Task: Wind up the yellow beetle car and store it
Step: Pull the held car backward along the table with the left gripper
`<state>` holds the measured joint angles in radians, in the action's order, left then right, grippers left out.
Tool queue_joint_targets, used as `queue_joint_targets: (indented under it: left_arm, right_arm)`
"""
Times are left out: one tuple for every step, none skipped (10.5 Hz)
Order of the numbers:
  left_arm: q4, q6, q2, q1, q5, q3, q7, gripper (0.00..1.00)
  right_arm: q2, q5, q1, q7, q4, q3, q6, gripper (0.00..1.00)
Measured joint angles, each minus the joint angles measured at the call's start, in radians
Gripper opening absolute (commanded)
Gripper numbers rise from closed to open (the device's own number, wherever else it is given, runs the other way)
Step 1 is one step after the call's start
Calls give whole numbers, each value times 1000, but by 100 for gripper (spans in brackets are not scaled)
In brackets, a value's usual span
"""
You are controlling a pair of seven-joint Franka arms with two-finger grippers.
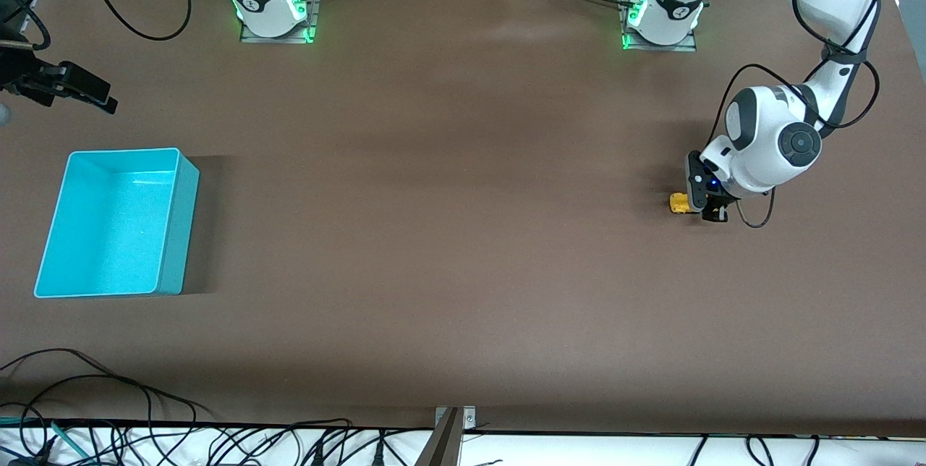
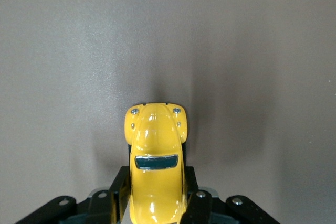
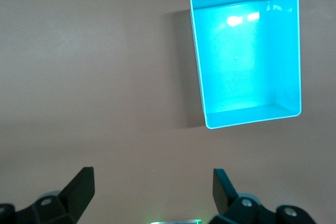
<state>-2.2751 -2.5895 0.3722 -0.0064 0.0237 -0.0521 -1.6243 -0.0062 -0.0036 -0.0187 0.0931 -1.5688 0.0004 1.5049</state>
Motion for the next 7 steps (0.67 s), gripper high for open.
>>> queue_joint_targets:
  left_arm:
    - [0, 0, 0, 0, 0, -1, 0, 0]
    - [0, 0, 0, 0, 0, -3, 0, 0]
    - [0, 0, 1, 0, 0, -9, 0, 0]
    - [1, 0, 1, 2, 0, -18, -4, 0]
    - [2, 0, 2, 6, 0, -25, -11, 0]
    - [3, 1, 3, 12, 0, -30, -18, 0]
    - [5, 2, 4, 16, 0, -38, -34, 0]
  right_arm:
    - [0, 0, 0, 0, 0, 0, 0, 100]
    - [0, 0, 0, 0, 0, 0, 0, 100]
    - [0, 0, 0, 0, 0, 0, 0, 100]
    - [0, 0, 0, 0, 0, 0, 0, 100]
    - [0, 0, 0, 0, 0, 0, 0, 100]
    - [0, 0, 0, 0, 0, 0, 0, 100]
    - [0, 0, 0, 0, 0, 0, 0, 100]
